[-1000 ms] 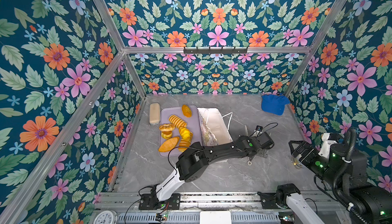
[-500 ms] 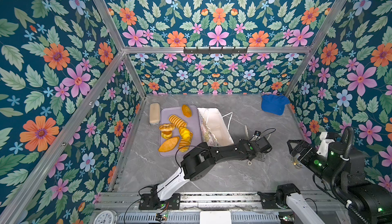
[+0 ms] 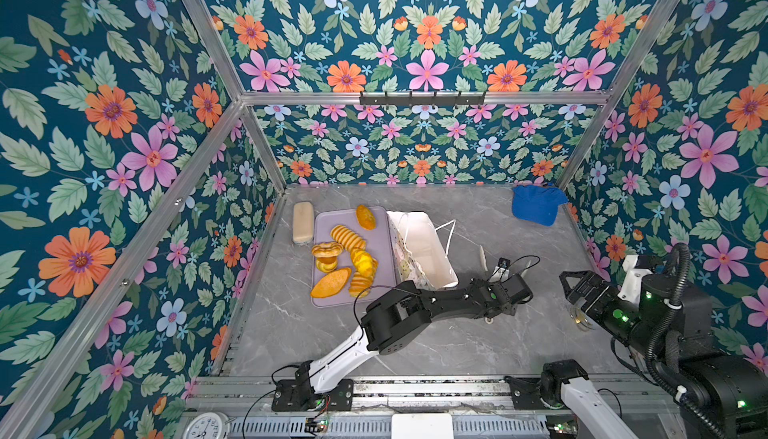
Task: Place the fake bread into the paper bag
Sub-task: 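Lift the tongs toward the tray with the left gripper while the right arm rises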
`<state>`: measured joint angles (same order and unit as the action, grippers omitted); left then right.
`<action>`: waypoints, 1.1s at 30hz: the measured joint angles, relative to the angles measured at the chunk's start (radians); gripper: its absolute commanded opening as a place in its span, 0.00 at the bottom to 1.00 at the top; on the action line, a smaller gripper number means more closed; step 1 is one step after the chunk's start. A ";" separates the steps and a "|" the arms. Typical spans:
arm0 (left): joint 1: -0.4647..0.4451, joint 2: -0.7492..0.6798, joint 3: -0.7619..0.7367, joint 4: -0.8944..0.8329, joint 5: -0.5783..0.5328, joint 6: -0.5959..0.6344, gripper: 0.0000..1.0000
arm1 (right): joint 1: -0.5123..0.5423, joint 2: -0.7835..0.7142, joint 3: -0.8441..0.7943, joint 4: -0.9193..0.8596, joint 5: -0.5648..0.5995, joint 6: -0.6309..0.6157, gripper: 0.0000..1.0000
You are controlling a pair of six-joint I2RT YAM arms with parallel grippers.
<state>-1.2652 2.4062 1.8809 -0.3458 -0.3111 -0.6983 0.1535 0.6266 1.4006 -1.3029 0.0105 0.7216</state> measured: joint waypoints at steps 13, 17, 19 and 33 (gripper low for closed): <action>-0.006 0.089 0.109 0.032 -0.039 0.017 0.59 | 0.000 -0.002 0.005 -0.001 0.000 -0.005 0.97; -0.006 0.086 0.106 0.040 -0.035 0.017 0.53 | 0.000 -0.003 0.008 -0.001 0.001 -0.015 0.98; -0.006 0.071 0.090 0.038 -0.026 0.017 0.48 | 0.000 -0.003 0.009 -0.002 0.001 -0.019 0.98; -0.040 -0.170 -0.012 -0.015 0.004 0.081 0.28 | 0.000 0.000 0.026 0.015 0.005 -0.022 0.97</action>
<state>-1.3056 2.2364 1.8687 -0.3611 -0.3073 -0.6170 0.1535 0.6262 1.4261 -1.2877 0.0151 0.6994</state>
